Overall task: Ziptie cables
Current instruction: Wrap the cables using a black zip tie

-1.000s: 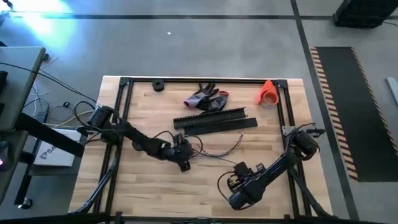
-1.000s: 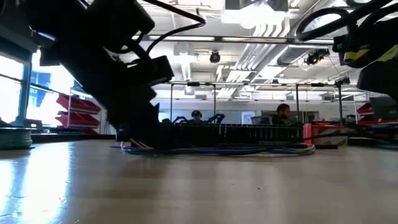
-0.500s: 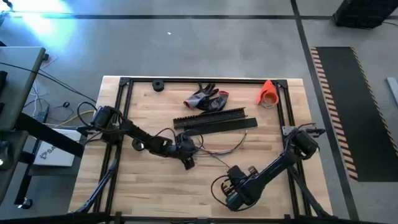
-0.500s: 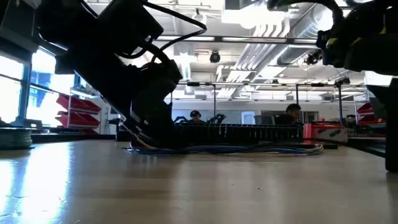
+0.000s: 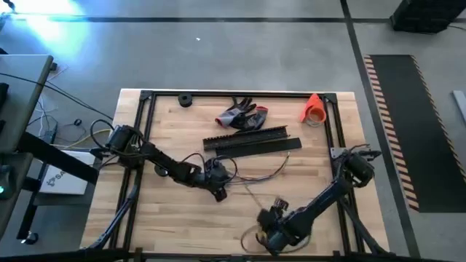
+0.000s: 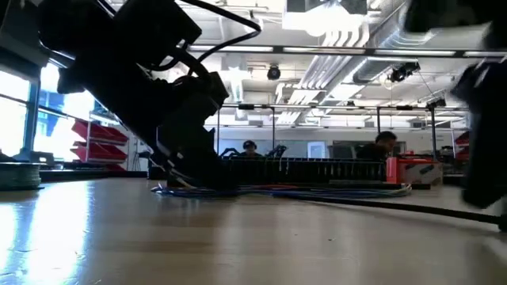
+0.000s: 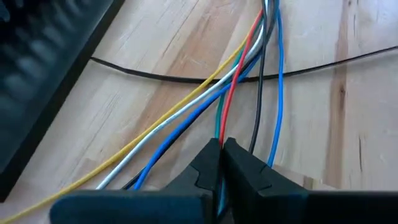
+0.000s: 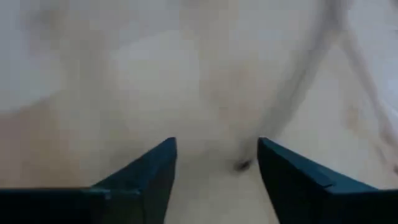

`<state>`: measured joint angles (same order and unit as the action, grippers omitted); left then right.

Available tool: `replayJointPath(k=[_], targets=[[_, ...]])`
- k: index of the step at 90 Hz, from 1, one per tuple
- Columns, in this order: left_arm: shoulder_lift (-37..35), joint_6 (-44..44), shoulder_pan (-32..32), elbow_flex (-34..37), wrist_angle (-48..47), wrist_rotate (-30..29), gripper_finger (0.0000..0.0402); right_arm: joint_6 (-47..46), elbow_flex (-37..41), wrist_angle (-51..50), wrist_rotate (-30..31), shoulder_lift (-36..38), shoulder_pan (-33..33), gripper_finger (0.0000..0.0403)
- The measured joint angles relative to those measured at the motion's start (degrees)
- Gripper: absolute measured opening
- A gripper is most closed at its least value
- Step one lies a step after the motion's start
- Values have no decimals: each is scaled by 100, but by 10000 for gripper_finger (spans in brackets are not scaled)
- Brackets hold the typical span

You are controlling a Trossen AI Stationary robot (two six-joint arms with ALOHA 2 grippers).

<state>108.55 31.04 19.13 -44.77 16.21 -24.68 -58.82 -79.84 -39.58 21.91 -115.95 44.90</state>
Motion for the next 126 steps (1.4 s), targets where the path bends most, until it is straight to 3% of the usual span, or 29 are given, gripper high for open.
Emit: replayJointPath(k=[23,35,62,79,101,113,126], targets=[[5,25,23,4,0,-111,3,-721,-1,-960,206,530,210,224],[5,27,29,7,13,-180,3,-840,3,-745,605,210,339,214],[5,-10,52,11,29,-235,3,-1280,-1,-777,763,-530,280,185],[5,-12,130,13,17,-235,3,-1383,-29,-830,648,-722,192,134],[-25,187,224,-17,6,-4,3,-1524,-23,-1248,723,-749,10,15],[-175,193,250,-79,-66,446,3,-1578,-189,-2057,656,-746,-74,5],[-494,190,250,-105,7,435,3,-1575,-599,-3495,341,-761,-211,1]])
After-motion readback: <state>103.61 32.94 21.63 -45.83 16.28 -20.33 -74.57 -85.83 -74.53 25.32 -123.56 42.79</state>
